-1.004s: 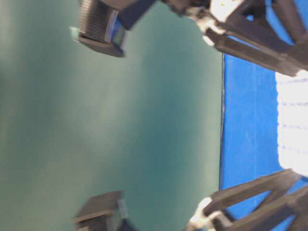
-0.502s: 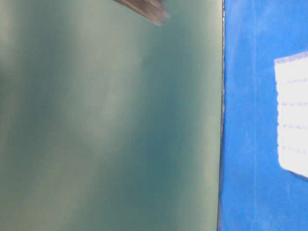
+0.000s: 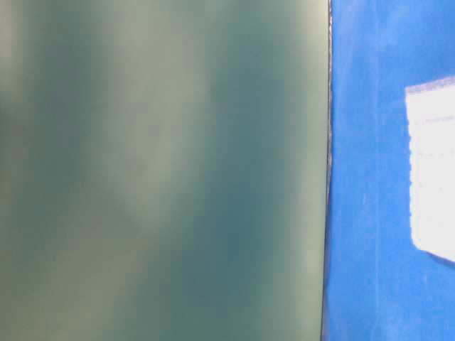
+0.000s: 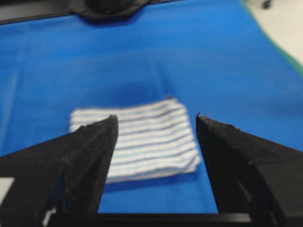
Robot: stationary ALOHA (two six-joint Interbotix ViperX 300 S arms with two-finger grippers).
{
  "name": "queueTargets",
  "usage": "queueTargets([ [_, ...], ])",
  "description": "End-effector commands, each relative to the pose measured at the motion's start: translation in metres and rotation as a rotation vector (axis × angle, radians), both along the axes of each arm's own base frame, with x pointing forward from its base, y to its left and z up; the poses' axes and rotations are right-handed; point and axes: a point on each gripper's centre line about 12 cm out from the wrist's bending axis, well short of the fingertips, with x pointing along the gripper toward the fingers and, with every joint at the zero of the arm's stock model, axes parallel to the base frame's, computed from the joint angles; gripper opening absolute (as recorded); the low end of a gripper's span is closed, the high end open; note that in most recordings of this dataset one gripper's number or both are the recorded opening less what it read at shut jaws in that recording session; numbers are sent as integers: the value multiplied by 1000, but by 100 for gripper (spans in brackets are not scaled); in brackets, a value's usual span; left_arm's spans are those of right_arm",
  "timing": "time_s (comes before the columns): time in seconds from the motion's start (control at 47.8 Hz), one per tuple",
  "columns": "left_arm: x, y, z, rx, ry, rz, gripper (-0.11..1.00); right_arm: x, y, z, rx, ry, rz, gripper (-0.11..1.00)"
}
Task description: Fold the blue towel.
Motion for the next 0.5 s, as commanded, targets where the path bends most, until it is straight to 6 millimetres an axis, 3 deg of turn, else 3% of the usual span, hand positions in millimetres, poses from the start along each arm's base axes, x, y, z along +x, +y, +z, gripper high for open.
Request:
queueTargets([
  [0.0,-11,7,-6,3,-17,36,61,-9,-4,-5,-6,-22,-15,60],
  [0.23,-36,18,-35,-3,-51,97,61,-22,-14,-41,-8,14,-72,60],
  [0.481,-37,18,-43,-3,-40,99,60,-21,-17,-47,-3,24,-89,60],
])
